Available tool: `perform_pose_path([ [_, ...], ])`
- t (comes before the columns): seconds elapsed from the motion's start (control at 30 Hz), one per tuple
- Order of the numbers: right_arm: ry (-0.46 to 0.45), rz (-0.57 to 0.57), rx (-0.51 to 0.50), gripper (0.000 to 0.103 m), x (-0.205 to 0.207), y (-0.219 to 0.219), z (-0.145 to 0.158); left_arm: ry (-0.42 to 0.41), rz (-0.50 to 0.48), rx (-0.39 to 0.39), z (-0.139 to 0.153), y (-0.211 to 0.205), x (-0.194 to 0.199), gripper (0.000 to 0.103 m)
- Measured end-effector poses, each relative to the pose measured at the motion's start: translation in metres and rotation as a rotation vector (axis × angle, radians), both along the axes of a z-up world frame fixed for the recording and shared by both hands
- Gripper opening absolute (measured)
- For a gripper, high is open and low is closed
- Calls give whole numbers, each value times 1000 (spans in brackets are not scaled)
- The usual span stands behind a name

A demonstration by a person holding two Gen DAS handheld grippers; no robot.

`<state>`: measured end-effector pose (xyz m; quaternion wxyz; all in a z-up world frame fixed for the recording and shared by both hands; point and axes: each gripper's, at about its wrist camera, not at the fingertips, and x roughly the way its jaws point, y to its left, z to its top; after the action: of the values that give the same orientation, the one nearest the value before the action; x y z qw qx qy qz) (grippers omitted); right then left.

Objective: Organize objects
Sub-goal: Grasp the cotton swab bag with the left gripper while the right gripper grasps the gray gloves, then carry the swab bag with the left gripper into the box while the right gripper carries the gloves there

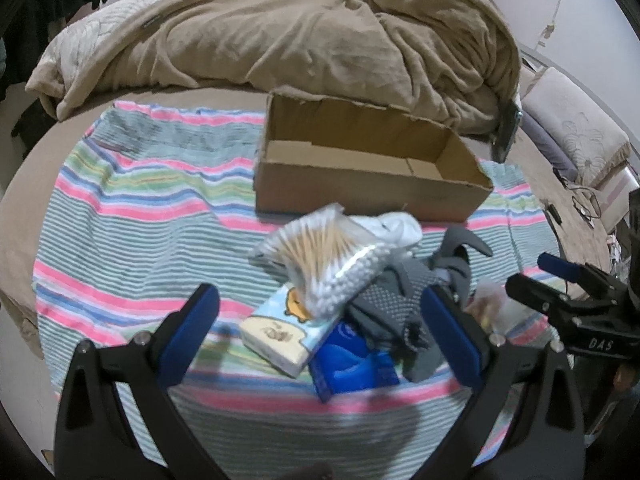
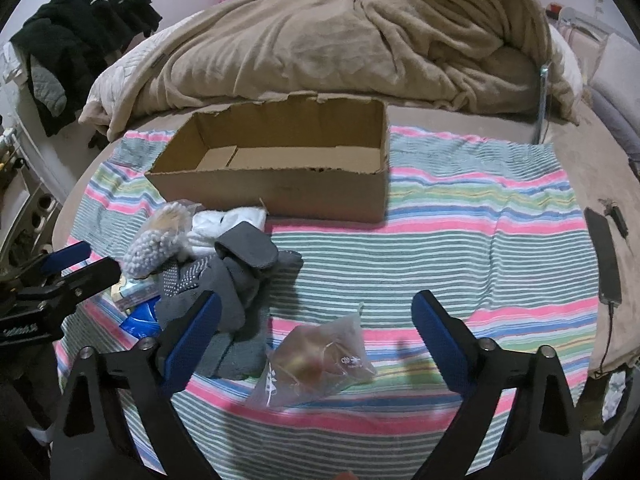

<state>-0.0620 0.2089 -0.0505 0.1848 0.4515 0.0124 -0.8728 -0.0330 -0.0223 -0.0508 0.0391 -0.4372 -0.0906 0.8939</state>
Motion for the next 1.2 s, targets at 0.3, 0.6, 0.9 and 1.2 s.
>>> perform_pose_path([
  [0.3, -55, 84, -22, 86, -12, -23, -19, -22, -31, 22, -17, -1, -24, 100],
  [0.6, -92, 153, -95, 72, -21, -38, -28, -54, -85, 33, -33, 8, -42, 87],
  [0.9, -121, 215, -194, 26, -19, -39, -28, -40, -103, 31, -37, 9, -44, 57],
  [1.2, -49, 207, -202, 7, -9, -32, -2, 23, -115, 40, -23, 8, -30, 46],
])
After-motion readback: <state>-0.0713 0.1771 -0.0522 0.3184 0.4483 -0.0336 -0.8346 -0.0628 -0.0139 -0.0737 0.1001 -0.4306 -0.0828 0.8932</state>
